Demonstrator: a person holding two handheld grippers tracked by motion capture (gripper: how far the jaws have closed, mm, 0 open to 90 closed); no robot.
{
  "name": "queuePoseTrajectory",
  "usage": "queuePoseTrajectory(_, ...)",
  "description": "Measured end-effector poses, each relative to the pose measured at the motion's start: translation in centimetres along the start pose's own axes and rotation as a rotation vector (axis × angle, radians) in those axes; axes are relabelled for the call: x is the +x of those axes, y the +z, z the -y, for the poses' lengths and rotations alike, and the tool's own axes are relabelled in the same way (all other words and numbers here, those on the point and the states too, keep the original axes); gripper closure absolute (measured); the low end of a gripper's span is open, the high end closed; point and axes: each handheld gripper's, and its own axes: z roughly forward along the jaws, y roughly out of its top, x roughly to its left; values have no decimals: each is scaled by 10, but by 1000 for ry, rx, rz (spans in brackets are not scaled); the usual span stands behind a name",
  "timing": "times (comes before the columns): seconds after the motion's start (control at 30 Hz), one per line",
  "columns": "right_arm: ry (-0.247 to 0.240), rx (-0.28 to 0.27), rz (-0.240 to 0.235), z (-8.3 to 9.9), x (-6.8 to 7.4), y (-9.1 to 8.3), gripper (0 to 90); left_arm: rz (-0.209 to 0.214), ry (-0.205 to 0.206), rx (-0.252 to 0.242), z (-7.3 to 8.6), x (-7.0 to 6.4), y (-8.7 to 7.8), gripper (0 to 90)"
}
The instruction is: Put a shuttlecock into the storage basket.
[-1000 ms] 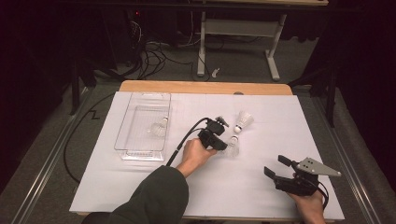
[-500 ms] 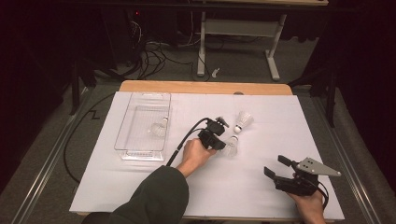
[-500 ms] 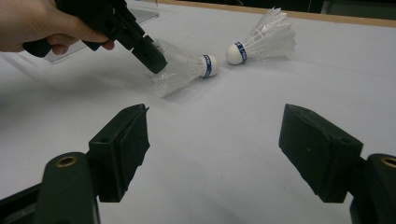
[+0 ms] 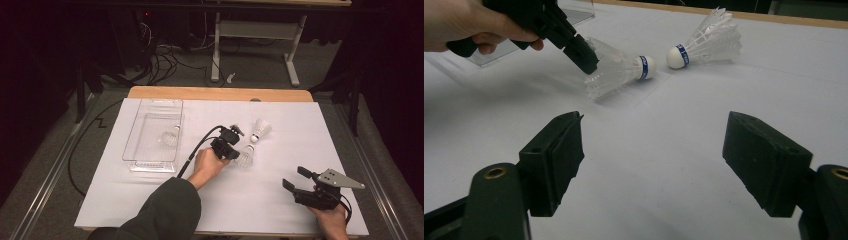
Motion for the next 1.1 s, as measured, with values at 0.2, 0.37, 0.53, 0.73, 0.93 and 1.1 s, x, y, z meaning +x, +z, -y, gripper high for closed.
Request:
queuePoseTrajectory(0.2,0,0,-1,0,0,0,246,1,0,-8,0,1,-4,898)
queuePoseTrajectory(0.37,0,0,0,0,0,0,246,0,7,-13,1,0,-8,899)
queuePoseTrajectory(0.53,-1,-1,-1,0,0,0,246,-1,10,-16,2,1,-12,899)
queuePoseTrajectory(0.73,0,0,-2,0,0,0,245,-3,18,-22,3,1,-18,899)
queuePoseTrajectory(0.93,1,1,-1,0,0,0,245,-4,21,-26,3,0,-23,899)
queuePoseTrajectory(1.1,2,1,-1,0,0,0,246,-6,25,-24,4,2,-27,899)
